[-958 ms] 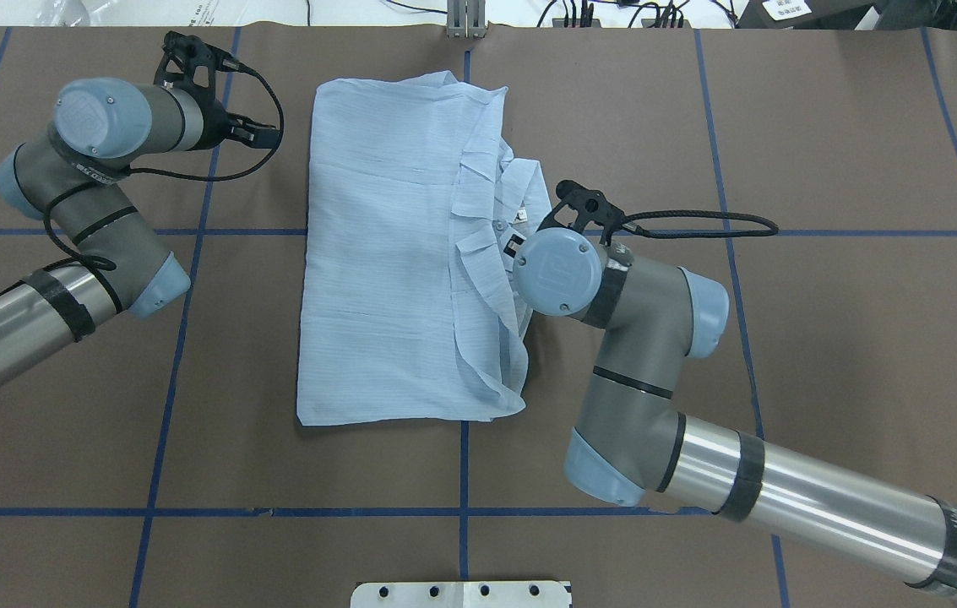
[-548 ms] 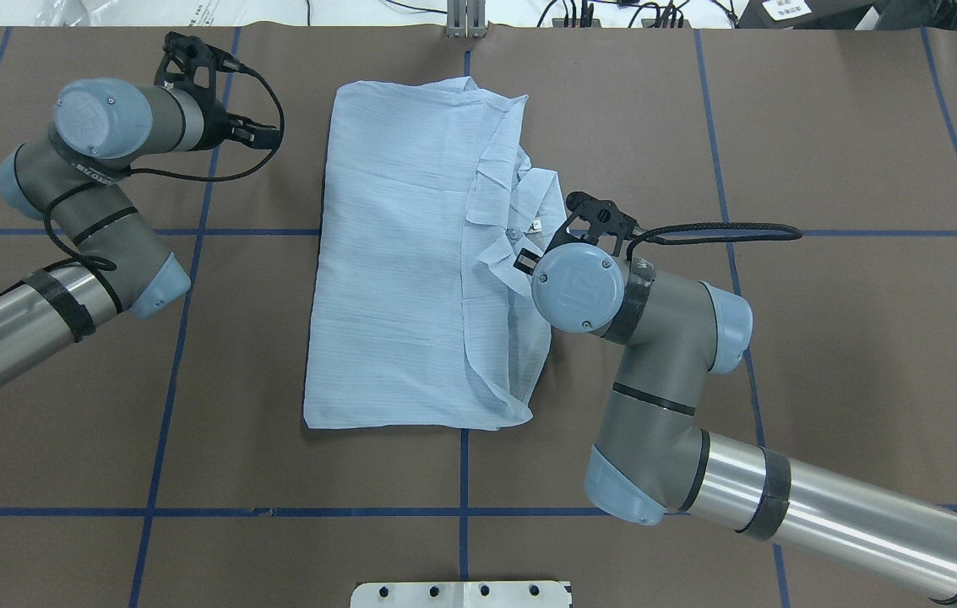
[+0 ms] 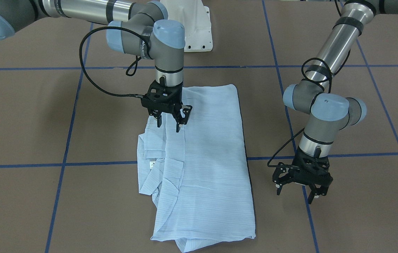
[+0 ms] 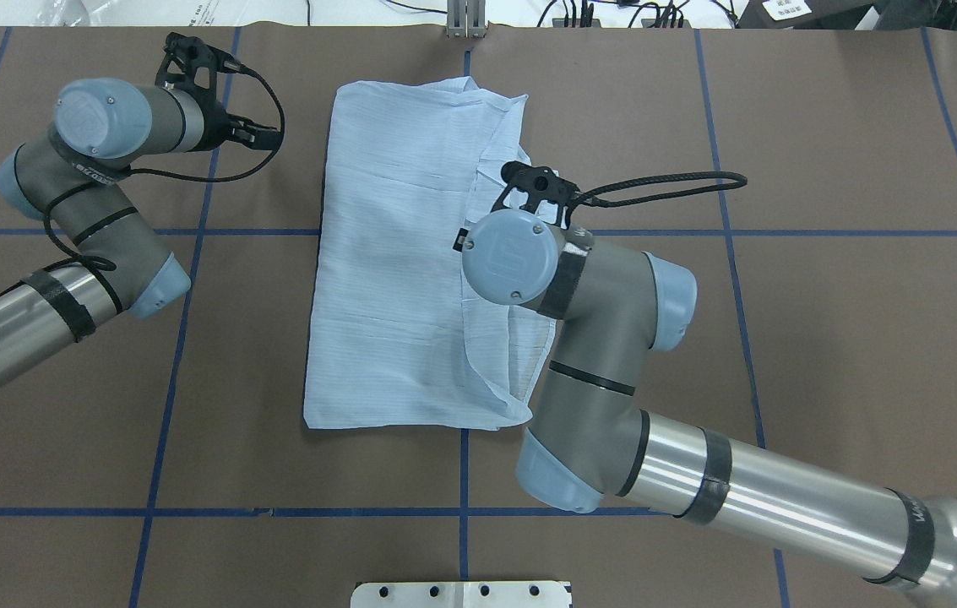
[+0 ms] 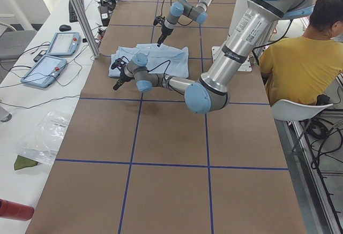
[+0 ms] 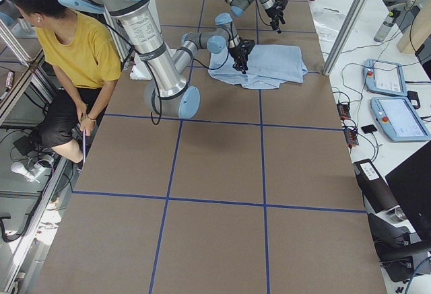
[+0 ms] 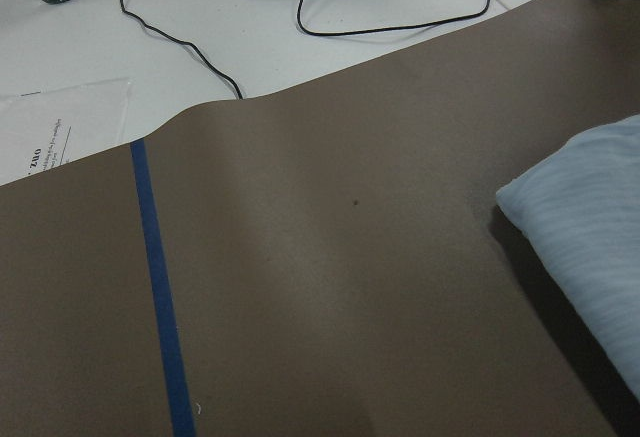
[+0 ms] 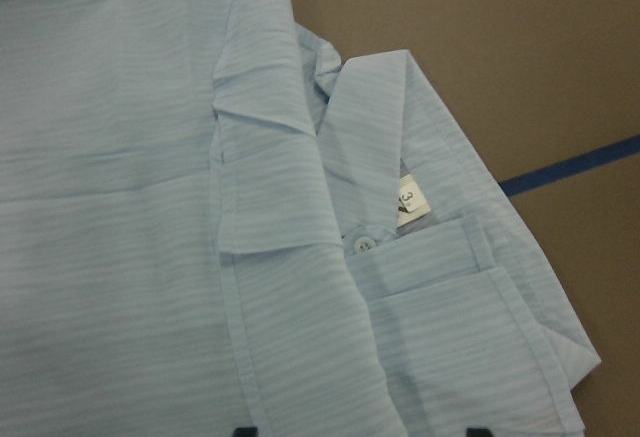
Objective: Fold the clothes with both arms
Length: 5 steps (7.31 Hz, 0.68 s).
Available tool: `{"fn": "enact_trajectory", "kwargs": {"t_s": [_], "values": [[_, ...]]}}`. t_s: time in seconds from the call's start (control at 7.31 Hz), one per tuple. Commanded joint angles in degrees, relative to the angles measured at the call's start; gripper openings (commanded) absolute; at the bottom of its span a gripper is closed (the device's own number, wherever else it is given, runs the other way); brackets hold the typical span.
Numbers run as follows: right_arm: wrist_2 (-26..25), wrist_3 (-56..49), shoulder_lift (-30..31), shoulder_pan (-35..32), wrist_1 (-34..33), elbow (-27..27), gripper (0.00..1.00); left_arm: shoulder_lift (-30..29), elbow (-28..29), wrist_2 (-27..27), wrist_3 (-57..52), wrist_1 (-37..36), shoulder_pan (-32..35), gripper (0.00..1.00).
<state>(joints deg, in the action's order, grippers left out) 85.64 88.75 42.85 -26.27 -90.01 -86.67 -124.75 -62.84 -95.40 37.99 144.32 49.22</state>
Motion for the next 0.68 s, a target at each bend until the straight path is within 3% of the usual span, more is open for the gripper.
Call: {"fn": "enact_trajectory", "kwargs": {"t_s": [0.0, 0.14, 0.41, 0.55], "values": [[6.95, -17.10, -1.88, 0.78, -4.87, 1.07, 1.00, 0.03, 0.00, -0.13, 0.06, 0.00, 0.00, 1.00], [8.74, -23.64, -4.50, 0.43, -9.70, 0.72, 1.00, 0.03, 0.00, -0.13, 0.06, 0.00, 0.00, 1.00], [7.79, -24.14, -7.59, 0.43, -10.97, 0.89, 1.00, 0.38, -0.09, -0.13, 0.15, 0.35, 0.00, 1.00], [9.44, -27.02, -6.82, -1.92, -3.23, 0.63, 1.00, 0.90, -0.09, -0.22, 0.15, 1.83, 0.00, 1.00]]}}
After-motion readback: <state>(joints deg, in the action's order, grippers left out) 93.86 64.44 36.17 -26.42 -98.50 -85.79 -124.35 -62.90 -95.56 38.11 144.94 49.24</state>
